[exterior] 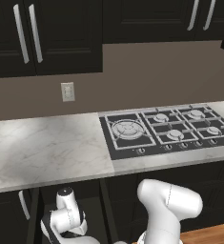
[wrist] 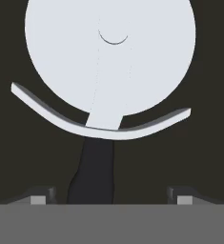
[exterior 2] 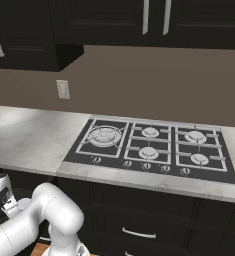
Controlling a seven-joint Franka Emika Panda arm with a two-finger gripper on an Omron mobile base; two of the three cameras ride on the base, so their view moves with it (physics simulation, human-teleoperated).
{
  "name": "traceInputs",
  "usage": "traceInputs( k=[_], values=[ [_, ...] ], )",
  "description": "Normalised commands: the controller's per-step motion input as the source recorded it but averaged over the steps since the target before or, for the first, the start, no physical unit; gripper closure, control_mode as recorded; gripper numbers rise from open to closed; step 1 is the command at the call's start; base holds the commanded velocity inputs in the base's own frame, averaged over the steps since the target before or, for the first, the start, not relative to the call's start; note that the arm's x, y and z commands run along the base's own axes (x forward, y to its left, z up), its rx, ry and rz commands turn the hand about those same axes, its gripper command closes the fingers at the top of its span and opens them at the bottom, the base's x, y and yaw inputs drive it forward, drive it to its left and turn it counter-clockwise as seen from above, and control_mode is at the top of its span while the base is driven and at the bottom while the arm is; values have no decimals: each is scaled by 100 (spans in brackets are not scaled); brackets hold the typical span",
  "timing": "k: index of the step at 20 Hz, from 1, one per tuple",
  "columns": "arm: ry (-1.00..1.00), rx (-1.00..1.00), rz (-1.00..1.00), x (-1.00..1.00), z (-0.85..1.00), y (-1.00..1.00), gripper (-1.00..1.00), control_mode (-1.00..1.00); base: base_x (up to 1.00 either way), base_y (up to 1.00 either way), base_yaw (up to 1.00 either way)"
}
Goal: Take the pizza cutter from the drawer on the left and place it on the dining counter for cutting.
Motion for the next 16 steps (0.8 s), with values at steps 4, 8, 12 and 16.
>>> traceInputs(
  k=[4,8,12,16],
  values=[
    [0,0,0,0,0,0,100,-100,0,0,0],
    [0,0,0,0,0,0,100,-100,0,0,0],
    [0,0,0,0,0,0,100,-100,0,0,0],
    [0,0,0,0,2,0,100,-100,0,0,0]
  ],
)
